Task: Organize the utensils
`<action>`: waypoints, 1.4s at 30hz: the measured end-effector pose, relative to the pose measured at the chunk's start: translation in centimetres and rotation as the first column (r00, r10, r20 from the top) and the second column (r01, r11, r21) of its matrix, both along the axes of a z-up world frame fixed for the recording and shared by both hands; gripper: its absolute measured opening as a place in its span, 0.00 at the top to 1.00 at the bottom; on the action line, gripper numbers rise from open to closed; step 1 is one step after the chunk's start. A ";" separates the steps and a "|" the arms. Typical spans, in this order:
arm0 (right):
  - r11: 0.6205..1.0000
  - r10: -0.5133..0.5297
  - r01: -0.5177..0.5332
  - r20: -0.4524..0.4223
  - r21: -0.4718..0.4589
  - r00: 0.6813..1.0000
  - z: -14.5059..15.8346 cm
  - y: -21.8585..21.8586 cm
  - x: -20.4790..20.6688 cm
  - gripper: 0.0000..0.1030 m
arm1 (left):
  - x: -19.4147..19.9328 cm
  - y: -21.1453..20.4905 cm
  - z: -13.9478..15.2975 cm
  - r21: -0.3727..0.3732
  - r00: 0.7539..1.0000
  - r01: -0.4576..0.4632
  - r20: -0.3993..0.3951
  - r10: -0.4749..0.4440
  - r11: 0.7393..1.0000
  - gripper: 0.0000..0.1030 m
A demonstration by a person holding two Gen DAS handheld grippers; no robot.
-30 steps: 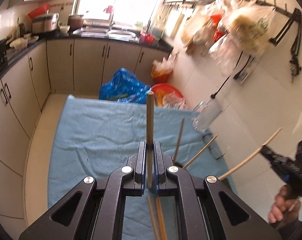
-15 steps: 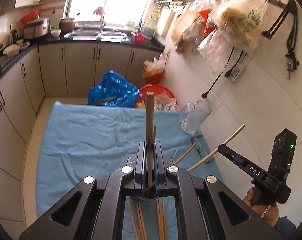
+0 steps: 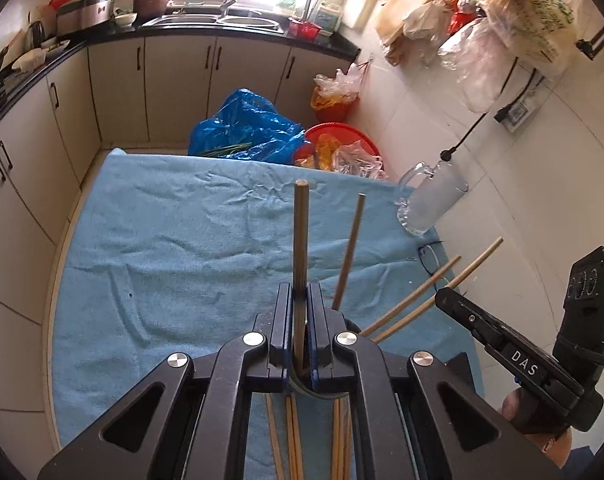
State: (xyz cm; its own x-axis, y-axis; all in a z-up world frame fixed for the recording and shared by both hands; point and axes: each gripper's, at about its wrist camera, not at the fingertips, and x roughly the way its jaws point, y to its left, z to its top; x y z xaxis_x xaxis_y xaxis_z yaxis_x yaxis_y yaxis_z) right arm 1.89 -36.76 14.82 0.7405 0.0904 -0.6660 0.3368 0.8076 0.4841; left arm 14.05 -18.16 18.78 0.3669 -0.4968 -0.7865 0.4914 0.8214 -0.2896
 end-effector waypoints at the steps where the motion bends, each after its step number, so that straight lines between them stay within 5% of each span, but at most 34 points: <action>1: 1.000 0.011 -0.011 -0.003 0.000 1.000 0.0 0.0 0.4 0.92 | 0.3 0.0 -0.1 -0.001 1.000 -0.004 -0.005 0.004 1.000 0.94; 7: 0.999 0.030 -0.030 0.000 -0.028 1.000 1.2 -0.3 1.2 0.79 | 0.6 0.4 0.8 -0.044 1.000 0.001 -0.001 -0.001 0.999 0.92; 11: 0.999 0.016 -0.015 0.022 -0.034 1.000 2.8 -1.0 -0.2 0.72 | 0.0 1.3 2.3 -0.064 1.000 -0.004 0.025 0.005 0.998 0.79; 13: 0.999 0.004 -0.003 0.037 -0.043 0.999 3.7 -1.5 -1.4 0.63 | -0.7 1.9 3.2 -0.064 0.998 -0.012 0.054 0.015 0.998 0.76; 17: 0.990 -0.037 0.041 0.029 -0.137 0.999 4.9 -1.6 -4.5 0.32 | -3.5 3.9 4.4 -0.046 0.990 -0.031 0.134 0.037 0.998 0.54; 21: 0.935 -0.101 0.074 -0.061 -0.347 0.993 3.9 -0.2 -7.5 0.19 | -6.5 5.3 3.6 -0.027 0.987 -0.040 0.157 0.043 0.999 0.47; 28: 0.841 -0.235 0.102 -0.189 -0.532 0.953 0.0 1.5 -12.7 0.16 | -11.5 7.5 -1.4 0.084 0.991 -0.063 0.120 0.053 0.994 0.47; 34: 0.936 -0.162 0.056 -0.283 -0.347 0.945 -3.9 2.0 -15.4 0.16 | -14.1 10.5 -6.4 0.088 0.988 -0.153 -0.003 0.154 0.984 0.47; 37: 0.977 -0.142 0.079 -0.331 -0.197 0.933 -5.8 1.9 -16.1 0.27 | -14.8 11.6 -7.8 0.091 0.979 -0.198 -0.022 0.200 0.976 0.47; 42: 0.991 -0.124 0.094 -0.370 -0.100 0.921 -6.8 2.6 -16.6 0.28 | -15.5 13.0 -8.3 0.082 0.974 -0.225 -0.019 0.227 0.971 0.43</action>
